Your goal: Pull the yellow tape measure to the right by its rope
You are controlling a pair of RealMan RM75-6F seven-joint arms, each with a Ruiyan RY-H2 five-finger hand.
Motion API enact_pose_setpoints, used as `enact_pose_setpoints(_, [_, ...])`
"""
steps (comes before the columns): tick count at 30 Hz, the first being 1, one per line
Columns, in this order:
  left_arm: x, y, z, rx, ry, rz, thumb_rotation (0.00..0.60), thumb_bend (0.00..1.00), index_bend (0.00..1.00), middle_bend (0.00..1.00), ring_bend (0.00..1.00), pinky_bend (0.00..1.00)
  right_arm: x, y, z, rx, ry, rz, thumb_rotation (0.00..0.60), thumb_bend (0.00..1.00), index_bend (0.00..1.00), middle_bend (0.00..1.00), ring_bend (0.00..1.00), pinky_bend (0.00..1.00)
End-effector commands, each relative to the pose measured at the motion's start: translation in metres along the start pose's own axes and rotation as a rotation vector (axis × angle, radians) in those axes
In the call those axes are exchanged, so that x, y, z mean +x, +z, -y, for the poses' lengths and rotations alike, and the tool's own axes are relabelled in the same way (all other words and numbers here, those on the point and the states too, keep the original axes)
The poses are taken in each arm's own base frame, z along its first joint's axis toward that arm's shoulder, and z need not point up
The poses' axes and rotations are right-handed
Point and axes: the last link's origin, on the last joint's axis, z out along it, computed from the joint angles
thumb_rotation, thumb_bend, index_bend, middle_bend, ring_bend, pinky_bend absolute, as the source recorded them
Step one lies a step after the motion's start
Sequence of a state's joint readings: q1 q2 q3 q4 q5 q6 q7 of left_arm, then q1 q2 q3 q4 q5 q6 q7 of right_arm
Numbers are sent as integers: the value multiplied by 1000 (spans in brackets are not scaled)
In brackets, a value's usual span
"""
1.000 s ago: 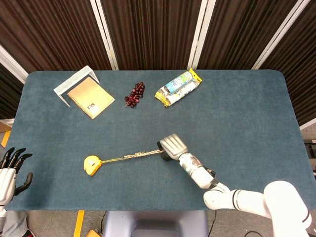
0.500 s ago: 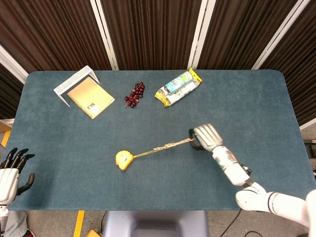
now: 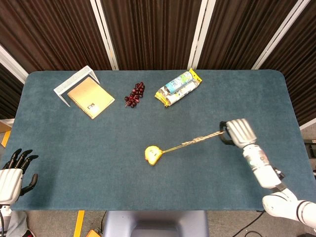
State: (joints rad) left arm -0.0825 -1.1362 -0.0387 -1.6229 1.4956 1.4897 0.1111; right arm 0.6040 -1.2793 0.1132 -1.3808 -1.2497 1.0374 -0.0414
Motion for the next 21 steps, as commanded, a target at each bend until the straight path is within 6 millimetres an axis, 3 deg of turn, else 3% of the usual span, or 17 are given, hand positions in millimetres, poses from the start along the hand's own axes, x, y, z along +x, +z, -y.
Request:
enact_pose_setpoints(1, [-1, 0, 0, 0, 1, 3, 600, 441, 229, 138, 52, 312, 8, -4, -25, -75, -42, -52, 600, 777, 918, 1000, 1000, 1000])
enact_pose_setpoints(10, [-4, 2, -2, -2, 5, 20, 600, 441, 229, 138, 52, 313, 18, -12, -84, -274, -116, -133, 600, 777, 918, 1000, 1000, 1000])
enact_pose_setpoints(21, [-6, 2, -3, -5, 9, 29, 600, 441, 229, 139, 52, 313, 32, -26, -131, -455, -163, -218, 600, 777, 918, 1000, 1000, 1000])
